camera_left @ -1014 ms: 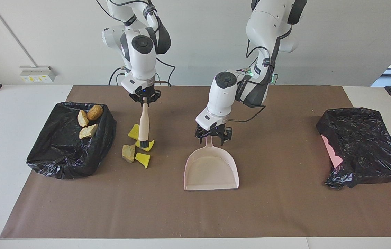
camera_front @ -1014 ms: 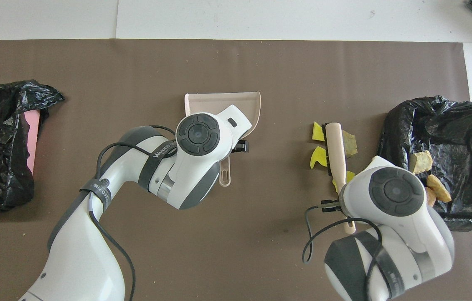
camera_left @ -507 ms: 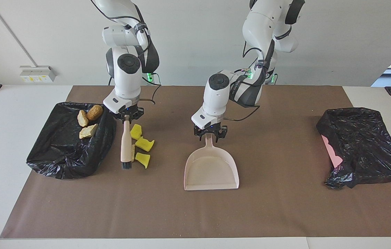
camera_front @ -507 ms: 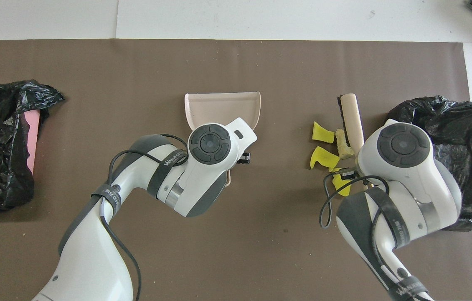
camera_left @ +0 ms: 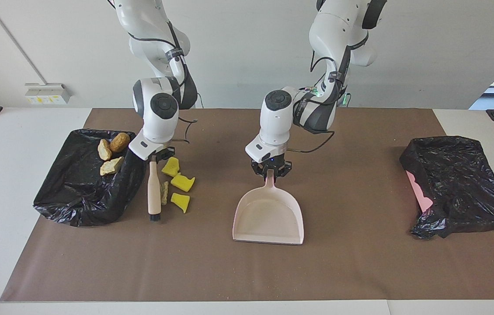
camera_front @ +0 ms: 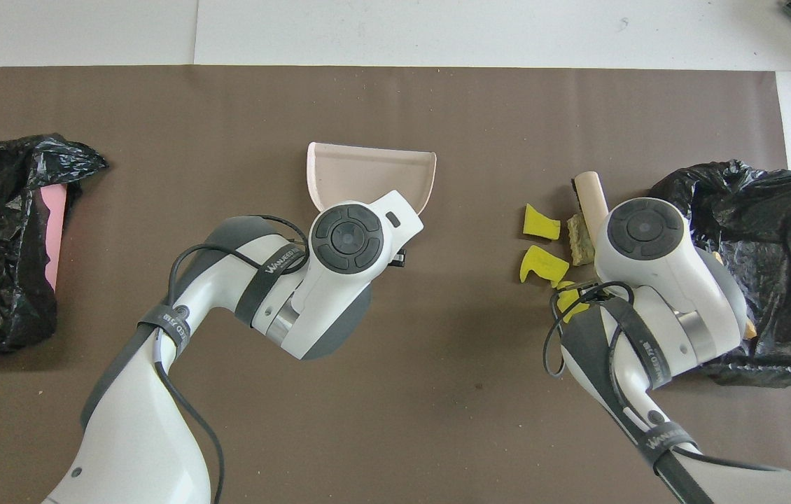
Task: Sweep and dump trash in bin
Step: 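Reach the left gripper to the dustpan while the right gripper lifts the brush, then place the dustpan beside the yellow pieces while the right gripper positions the brush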
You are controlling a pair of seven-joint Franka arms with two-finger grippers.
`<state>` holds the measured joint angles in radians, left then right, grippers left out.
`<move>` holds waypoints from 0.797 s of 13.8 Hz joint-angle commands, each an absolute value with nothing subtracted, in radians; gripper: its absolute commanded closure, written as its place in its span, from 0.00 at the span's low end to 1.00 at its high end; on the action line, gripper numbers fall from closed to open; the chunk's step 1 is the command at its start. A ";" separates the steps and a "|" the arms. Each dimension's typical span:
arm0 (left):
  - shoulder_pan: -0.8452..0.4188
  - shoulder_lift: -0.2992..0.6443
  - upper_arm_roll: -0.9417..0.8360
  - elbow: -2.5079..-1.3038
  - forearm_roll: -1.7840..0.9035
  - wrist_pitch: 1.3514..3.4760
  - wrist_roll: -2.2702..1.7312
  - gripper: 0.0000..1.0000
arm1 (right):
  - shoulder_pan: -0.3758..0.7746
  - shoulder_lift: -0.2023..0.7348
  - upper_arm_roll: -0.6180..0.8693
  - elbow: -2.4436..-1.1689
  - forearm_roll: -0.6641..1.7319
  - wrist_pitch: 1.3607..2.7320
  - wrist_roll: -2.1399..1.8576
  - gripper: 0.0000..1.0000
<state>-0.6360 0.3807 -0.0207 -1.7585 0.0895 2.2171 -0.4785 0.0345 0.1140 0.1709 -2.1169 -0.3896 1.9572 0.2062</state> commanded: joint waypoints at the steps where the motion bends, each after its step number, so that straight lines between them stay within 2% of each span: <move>1: -0.621 0.324 -0.017 -1.775 0.109 2.132 -0.279 1.00 | 0.029 0.112 0.190 -2.109 -0.333 1.902 0.146 1.00; 6: -0.562 0.302 -0.015 -1.786 0.101 2.034 0.293 1.00 | 0.107 0.130 0.196 -2.068 -0.028 1.850 0.113 1.00; 8: -0.551 0.301 -0.017 -1.795 0.101 2.036 0.534 1.00 | 0.098 0.146 0.195 -1.981 -0.026 1.769 0.118 1.00; 11: -0.546 0.287 -0.017 -1.827 0.100 2.057 0.707 1.00 | 0.086 0.109 0.190 -1.950 -0.115 1.686 0.110 1.00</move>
